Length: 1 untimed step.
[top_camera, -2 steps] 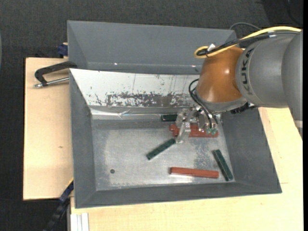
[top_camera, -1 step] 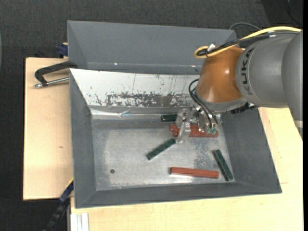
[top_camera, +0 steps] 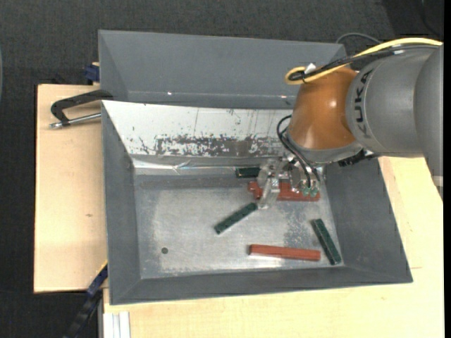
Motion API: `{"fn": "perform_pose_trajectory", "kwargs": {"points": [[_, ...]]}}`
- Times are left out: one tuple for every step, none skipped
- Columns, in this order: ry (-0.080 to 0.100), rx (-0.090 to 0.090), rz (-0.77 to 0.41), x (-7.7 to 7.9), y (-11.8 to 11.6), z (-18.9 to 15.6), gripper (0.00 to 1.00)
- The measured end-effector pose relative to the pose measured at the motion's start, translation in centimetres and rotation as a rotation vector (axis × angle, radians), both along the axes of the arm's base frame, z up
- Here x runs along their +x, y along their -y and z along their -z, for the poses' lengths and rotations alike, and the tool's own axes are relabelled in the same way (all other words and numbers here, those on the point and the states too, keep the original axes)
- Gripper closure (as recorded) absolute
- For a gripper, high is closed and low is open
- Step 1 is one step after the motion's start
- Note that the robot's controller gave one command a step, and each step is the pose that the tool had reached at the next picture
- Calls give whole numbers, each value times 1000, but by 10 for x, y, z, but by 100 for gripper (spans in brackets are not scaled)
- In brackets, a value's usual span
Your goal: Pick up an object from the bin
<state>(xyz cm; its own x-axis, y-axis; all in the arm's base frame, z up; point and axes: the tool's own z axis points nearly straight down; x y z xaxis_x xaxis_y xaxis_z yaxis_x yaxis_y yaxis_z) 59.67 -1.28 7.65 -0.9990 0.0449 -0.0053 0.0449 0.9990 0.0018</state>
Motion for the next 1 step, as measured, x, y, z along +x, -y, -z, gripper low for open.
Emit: {"fn": "perform_pose_trajectory", "kwargs": {"points": [[-2, 0, 0, 0, 0, -9, 100]]}}
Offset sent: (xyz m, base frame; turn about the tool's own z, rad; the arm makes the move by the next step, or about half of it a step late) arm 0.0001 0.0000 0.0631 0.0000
